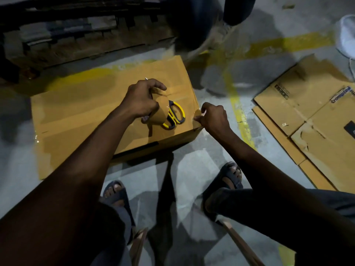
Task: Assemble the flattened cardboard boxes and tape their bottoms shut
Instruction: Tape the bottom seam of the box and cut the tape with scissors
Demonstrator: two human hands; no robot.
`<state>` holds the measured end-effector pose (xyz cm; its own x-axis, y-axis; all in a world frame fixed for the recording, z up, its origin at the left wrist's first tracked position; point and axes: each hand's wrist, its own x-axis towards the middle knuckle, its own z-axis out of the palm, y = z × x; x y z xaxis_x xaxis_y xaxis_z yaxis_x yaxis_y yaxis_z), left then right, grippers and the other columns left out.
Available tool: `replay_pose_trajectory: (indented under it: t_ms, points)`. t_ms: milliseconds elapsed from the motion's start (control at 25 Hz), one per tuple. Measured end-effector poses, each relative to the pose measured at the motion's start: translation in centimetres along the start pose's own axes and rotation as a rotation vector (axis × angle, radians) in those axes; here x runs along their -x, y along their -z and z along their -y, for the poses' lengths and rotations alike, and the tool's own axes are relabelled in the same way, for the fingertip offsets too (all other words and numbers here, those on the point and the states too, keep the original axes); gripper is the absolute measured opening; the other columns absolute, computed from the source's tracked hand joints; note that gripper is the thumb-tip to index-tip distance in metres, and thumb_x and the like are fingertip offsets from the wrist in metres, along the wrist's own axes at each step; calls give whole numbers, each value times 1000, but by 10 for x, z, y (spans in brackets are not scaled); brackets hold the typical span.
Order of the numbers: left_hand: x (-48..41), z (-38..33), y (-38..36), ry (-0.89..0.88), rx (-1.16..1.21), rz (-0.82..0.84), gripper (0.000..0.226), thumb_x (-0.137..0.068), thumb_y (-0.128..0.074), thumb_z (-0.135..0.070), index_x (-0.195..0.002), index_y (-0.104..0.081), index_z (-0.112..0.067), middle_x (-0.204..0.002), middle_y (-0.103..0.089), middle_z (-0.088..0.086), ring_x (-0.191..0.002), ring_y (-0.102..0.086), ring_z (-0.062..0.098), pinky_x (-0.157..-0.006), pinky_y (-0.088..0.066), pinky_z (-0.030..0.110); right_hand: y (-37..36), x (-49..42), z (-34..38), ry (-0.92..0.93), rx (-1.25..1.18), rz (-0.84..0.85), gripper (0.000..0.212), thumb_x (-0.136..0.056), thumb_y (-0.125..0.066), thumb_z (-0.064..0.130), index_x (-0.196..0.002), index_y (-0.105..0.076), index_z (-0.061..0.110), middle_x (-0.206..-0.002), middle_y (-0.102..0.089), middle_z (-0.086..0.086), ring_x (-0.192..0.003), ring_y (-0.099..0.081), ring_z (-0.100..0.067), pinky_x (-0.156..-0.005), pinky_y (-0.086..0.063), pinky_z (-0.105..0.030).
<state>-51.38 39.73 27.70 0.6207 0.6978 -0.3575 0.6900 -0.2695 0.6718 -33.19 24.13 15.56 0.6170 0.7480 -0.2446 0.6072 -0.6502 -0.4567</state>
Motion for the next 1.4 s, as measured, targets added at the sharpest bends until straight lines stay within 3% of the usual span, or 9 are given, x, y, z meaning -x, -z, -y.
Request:
replay_pose_trajectory:
  t_ms: [240,440,640,760,840,960,1120,1280,1400]
  points:
    - [1,1,6,13,-53,37,57,-71,-67,6,-114,-63,-30,-120,-61,4,-79,-56,4,-50,-42,25,-13,-30,12,282,64,104,56,-96,-49,26,-150,-36,17,-155,-36,-14,-134,-45,-35,-98,-47,-43]
    - [-1,10,14,51,-46,22,60,-70,-66,7,-118,-64,-28,-115,-65,3,-90,-61,21,-49,-45,11,-30,-44,27,313,390,163,63,-103,-20,50,-158,0,23,-165,10,4,-150,5,-37,-111,-10,-72]
    - [0,19,20,70,-77,0,68,-69,-66,8,-129,-60,-23,-129,-61,-5,-80,-58,3,-54,-47,21,-25,-59,58,279,409,115,66,-100,-17,56,-156,-18,20,-164,-9,-9,-147,-6,-46,-109,-7,-73]
    - [-1,24,26,90,-67,-41,69,-75,-66,6,-137,-52,-21,-138,-54,-6,-96,-61,13,-53,-46,7,-24,-40,84,328,371,-64,76,-86,-24,72,-132,-53,17,-130,-52,-15,-118,-46,-41,-94,-36,-52]
    - [1,23,28,84,-51,-75,68,-78,-65,2,-141,-48,-20,-142,-50,-5,-109,-54,7,-64,-45,7,-30,-23,92,338,411,-32,77,-77,-39,77,-122,-55,17,-119,-53,-14,-107,-49,-37,-83,-40,-45]
    - [6,22,29,82,72,-97,69,-79,-65,1,-142,-46,-22,-136,-53,-1,-79,-55,-10,-65,-50,17,-26,-11,95,229,419,77,78,-70,-52,74,-125,-51,18,-125,-48,-14,-114,-46,-39,-85,-43,-46]
    - [18,13,22,32,190,-78,70,-79,-67,4,-141,-47,-23,-117,-55,-3,-73,-52,-1,-58,-50,15,-18,3,96,248,409,115,76,-72,-60,67,-126,-47,15,-126,-43,-13,-113,-44,-39,-83,-44,-47]
    - [50,-2,6,-17,361,7,71,-79,-65,9,-137,-50,-28,-122,-56,-6,-69,-56,7,-68,-58,44,5,21,88,219,420,178,67,-80,-64,50,-130,-44,11,-130,-40,-13,-119,-39,-41,-88,-43,-54]
    - [87,-14,-11,-91,375,83,69,-77,-64,12,-131,-53,-30,-132,-55,-1,-54,-50,1,-56,-49,27,42,44,68,177,229,187,56,-82,-58,48,-125,-50,11,-124,-45,-15,-113,-43,-42,-89,-45,-52]
